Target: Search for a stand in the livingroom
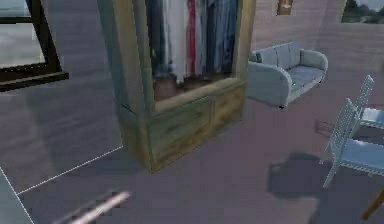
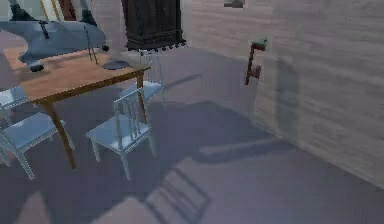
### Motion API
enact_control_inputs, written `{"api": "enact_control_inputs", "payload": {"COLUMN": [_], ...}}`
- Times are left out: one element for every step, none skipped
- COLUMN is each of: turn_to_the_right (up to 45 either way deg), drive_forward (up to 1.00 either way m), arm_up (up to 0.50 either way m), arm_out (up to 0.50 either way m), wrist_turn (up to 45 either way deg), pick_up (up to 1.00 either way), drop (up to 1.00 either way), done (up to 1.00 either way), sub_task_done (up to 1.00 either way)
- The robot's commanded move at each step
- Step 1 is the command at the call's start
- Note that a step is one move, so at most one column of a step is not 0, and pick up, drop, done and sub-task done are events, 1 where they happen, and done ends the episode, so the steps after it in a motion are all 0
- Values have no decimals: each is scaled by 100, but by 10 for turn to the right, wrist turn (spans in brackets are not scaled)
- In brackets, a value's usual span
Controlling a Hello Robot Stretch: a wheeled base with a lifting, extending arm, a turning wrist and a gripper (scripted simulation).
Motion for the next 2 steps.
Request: {"api": "enact_control_inputs", "payload": {"turn_to_the_right": [-420,0], "drive_forward": [0,15], "arm_up": [0,0], "arm_out": [0,0], "wrist_turn": [0,0], "pick_up": [0,0], "drop": [0,0], "done": [0,0], "sub_task_done": [0,0]}}
